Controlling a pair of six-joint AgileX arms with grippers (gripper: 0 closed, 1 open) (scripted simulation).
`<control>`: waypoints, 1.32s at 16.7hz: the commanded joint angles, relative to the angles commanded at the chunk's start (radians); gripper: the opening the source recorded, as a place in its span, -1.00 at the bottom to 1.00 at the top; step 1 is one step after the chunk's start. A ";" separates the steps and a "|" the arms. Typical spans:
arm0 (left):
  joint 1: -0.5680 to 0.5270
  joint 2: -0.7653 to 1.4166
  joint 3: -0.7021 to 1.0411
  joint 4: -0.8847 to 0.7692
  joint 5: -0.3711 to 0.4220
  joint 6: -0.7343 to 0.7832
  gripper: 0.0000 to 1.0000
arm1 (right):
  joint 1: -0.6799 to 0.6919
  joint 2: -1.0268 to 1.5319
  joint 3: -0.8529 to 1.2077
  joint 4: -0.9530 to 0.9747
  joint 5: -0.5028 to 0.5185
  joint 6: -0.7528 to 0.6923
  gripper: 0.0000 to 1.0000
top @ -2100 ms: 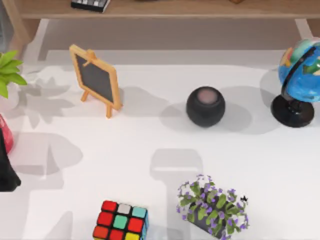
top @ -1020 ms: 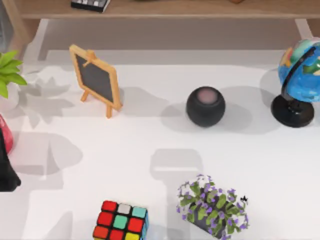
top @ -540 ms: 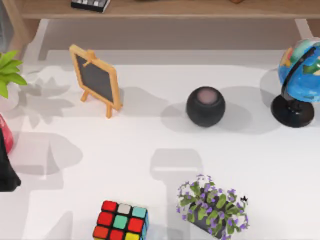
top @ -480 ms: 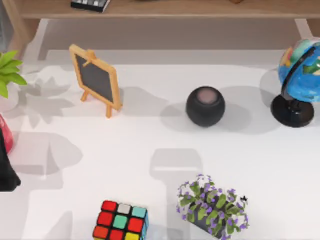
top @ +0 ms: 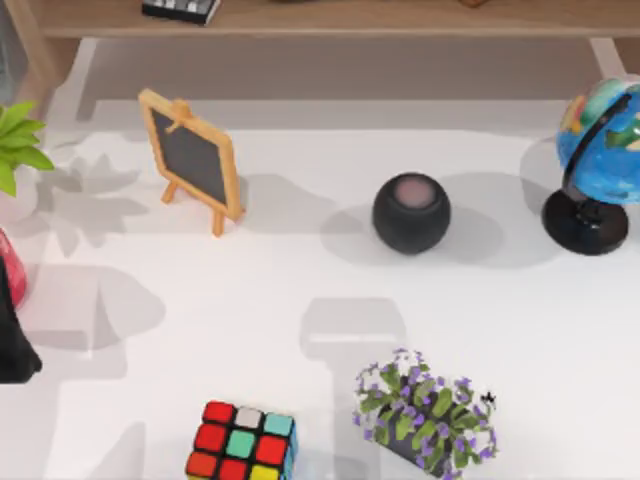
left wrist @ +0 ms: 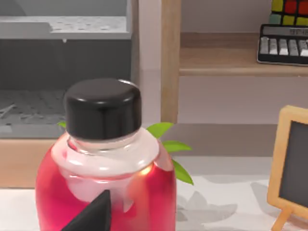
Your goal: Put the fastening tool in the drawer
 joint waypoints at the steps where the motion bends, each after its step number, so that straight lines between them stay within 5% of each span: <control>1: 0.000 0.000 0.000 0.000 0.000 0.000 1.00 | 0.015 0.011 0.030 -0.018 0.016 0.000 -1.00; 22: 0.000 0.000 0.000 0.000 0.000 0.000 1.00 | 0.163 0.161 0.402 -0.247 0.171 0.000 -1.00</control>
